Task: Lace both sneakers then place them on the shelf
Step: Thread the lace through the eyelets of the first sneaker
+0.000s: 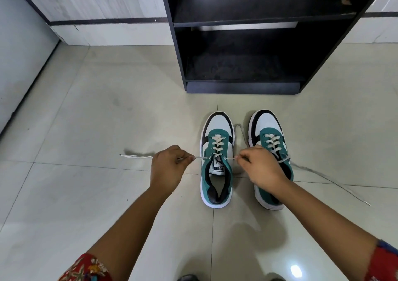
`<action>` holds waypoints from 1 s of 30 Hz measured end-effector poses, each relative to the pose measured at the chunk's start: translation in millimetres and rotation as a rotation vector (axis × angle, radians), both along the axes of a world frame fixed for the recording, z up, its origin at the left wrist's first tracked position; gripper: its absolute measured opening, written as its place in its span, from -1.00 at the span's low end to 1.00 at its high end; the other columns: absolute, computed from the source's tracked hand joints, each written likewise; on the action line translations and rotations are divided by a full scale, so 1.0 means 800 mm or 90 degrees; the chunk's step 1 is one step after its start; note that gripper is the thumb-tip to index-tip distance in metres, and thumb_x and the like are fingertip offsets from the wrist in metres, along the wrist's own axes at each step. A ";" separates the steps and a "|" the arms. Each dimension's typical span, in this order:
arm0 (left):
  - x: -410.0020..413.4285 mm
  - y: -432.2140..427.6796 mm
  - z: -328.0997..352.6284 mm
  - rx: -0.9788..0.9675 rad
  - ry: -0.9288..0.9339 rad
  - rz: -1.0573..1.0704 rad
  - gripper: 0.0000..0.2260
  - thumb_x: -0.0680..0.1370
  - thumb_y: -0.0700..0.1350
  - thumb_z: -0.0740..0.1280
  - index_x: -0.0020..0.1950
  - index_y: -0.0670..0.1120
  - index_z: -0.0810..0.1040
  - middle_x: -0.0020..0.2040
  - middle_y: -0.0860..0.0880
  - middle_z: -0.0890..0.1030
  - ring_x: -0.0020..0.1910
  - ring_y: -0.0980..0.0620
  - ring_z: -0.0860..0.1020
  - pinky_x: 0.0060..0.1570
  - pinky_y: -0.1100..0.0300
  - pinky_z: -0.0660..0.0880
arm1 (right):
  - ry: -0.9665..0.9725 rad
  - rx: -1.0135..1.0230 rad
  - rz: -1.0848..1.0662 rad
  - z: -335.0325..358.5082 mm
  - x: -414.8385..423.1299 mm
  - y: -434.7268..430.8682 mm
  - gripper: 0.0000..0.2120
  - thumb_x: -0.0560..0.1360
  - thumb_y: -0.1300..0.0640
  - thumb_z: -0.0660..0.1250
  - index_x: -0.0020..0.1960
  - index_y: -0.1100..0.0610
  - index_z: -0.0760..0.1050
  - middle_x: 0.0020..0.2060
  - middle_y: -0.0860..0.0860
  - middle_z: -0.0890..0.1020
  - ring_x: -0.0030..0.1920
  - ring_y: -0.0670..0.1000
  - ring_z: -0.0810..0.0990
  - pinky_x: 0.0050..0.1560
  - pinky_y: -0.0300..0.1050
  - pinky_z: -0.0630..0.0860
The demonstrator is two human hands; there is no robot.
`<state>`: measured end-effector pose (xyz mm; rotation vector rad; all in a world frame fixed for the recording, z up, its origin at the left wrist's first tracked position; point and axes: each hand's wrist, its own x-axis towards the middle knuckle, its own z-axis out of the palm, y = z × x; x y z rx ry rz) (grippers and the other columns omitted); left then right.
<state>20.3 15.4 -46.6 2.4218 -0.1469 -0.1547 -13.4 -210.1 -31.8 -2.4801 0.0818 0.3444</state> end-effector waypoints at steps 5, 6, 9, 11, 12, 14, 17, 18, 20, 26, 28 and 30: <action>-0.004 0.033 -0.006 -0.004 0.004 0.057 -0.94 0.42 -0.12 0.45 -0.21 -0.09 0.70 -0.39 0.11 0.49 -0.30 0.01 0.53 -0.25 0.18 0.34 | -0.027 -0.025 0.043 -0.009 -0.012 -0.006 -0.64 0.55 0.10 0.19 -0.42 0.00 0.33 -0.46 -0.15 0.35 -0.18 0.03 0.39 -0.20 -0.09 0.27; -0.007 0.037 -0.007 -0.001 0.004 0.055 -0.94 0.42 -0.14 0.45 -0.22 -0.10 0.70 -0.40 0.11 0.48 -0.31 0.00 0.53 -0.24 0.17 0.34 | -0.034 -0.034 0.059 -0.012 -0.013 -0.007 -0.69 0.56 0.09 0.18 -0.36 0.06 0.42 -0.43 -0.12 0.40 -0.16 0.03 0.39 -0.18 -0.09 0.28; -0.012 0.040 -0.009 0.035 -0.034 0.021 -0.93 0.44 -0.14 0.43 -0.22 -0.10 0.69 -0.40 0.14 0.45 -0.33 -0.01 0.50 -0.16 0.07 0.39 | -0.043 -0.076 0.082 -0.017 -0.016 -0.005 -0.73 0.57 0.07 0.15 -0.16 0.17 0.53 -0.25 0.08 0.60 -0.08 0.08 0.44 -0.10 -0.08 0.33; -0.013 0.038 -0.007 0.058 -0.036 0.008 -0.90 0.45 -0.06 0.39 -0.20 -0.05 0.68 -0.35 0.13 0.48 -0.30 0.00 0.51 -0.07 0.01 0.44 | -0.034 -0.102 0.094 -0.017 -0.015 -0.004 -0.73 0.57 0.04 0.13 -0.11 0.16 0.52 -0.16 0.10 0.62 -0.04 0.10 0.46 -0.07 -0.08 0.32; -0.015 0.037 -0.007 0.079 -0.034 0.009 -0.89 0.45 -0.02 0.37 -0.16 -0.01 0.67 -0.29 0.11 0.51 -0.23 0.01 0.55 -0.01 -0.03 0.45 | -0.031 -0.127 0.107 -0.016 -0.016 -0.003 -0.74 0.57 0.02 0.12 -0.06 0.15 0.51 -0.10 0.09 0.62 0.00 0.11 0.47 -0.04 -0.07 0.33; -0.023 0.033 -0.012 0.148 -0.048 0.031 -0.82 0.44 0.04 0.38 0.01 0.06 0.60 -0.06 0.07 0.55 0.02 0.00 0.53 0.14 -0.08 0.39 | -0.080 -0.195 0.108 -0.011 -0.018 -0.002 -0.75 0.56 0.00 0.13 0.11 0.11 0.47 0.06 0.08 0.57 0.10 0.10 0.46 0.07 -0.05 0.38; -0.047 0.009 -0.007 0.105 -0.025 0.116 -0.78 0.48 0.06 0.35 0.06 0.00 0.54 0.04 0.03 0.53 0.06 -0.01 0.44 0.04 0.08 0.36 | -0.189 -0.164 0.006 0.008 -0.035 0.008 -0.78 0.54 0.00 0.17 0.05 0.10 0.49 -0.04 0.06 0.55 -0.04 0.07 0.52 -0.08 -0.07 0.48; -0.055 -0.003 -0.003 0.039 0.043 0.135 -0.79 0.52 0.07 0.29 0.03 -0.02 0.55 0.00 0.02 0.56 0.03 -0.01 0.48 -0.03 0.12 0.36 | -0.143 -0.114 -0.019 0.008 -0.043 0.013 -0.76 0.55 -0.02 0.15 -0.05 0.10 0.51 -0.15 0.03 0.55 -0.17 0.04 0.53 -0.20 -0.09 0.48; -0.065 -0.027 0.003 -0.132 0.204 0.153 -0.75 0.58 0.03 0.18 0.05 -0.06 0.59 -0.02 -0.01 0.61 0.00 -0.01 0.55 -0.09 0.17 0.37 | 0.069 0.054 -0.079 0.000 -0.054 0.025 -0.70 0.56 -0.07 0.14 -0.20 0.07 0.50 -0.31 0.00 0.55 -0.30 0.04 0.56 -0.28 -0.07 0.46; -0.049 -0.063 0.031 -0.455 0.348 0.284 -0.82 0.58 -0.12 0.22 0.05 -0.08 0.60 -0.24 0.13 0.63 -0.41 0.37 0.55 -0.43 0.51 0.41 | 0.147 0.580 -0.388 -0.018 -0.033 0.042 -0.83 0.56 0.19 0.19 0.02 0.06 0.55 -0.28 -0.02 0.53 -0.28 -0.06 0.46 -0.34 -0.30 0.38; -0.040 -0.068 0.042 -0.504 0.432 0.292 -0.80 0.56 -0.09 0.23 0.04 -0.13 0.60 -0.29 0.10 0.61 -0.42 0.27 0.55 -0.40 0.41 0.44 | 0.123 0.644 -0.367 -0.015 -0.024 0.047 -0.78 0.56 0.23 0.17 0.02 0.07 0.58 -0.32 -0.03 0.50 -0.30 -0.10 0.41 -0.34 -0.32 0.35; -0.033 -0.069 0.046 -0.510 0.467 0.288 -0.82 0.57 -0.07 0.21 -0.06 -0.08 0.58 -0.28 0.08 0.55 -0.38 0.19 0.52 -0.34 0.31 0.42 | 0.124 0.655 -0.370 -0.014 -0.017 0.054 -0.76 0.57 0.25 0.15 -0.06 0.08 0.59 -0.33 -0.08 0.53 -0.31 -0.12 0.37 -0.32 -0.29 0.30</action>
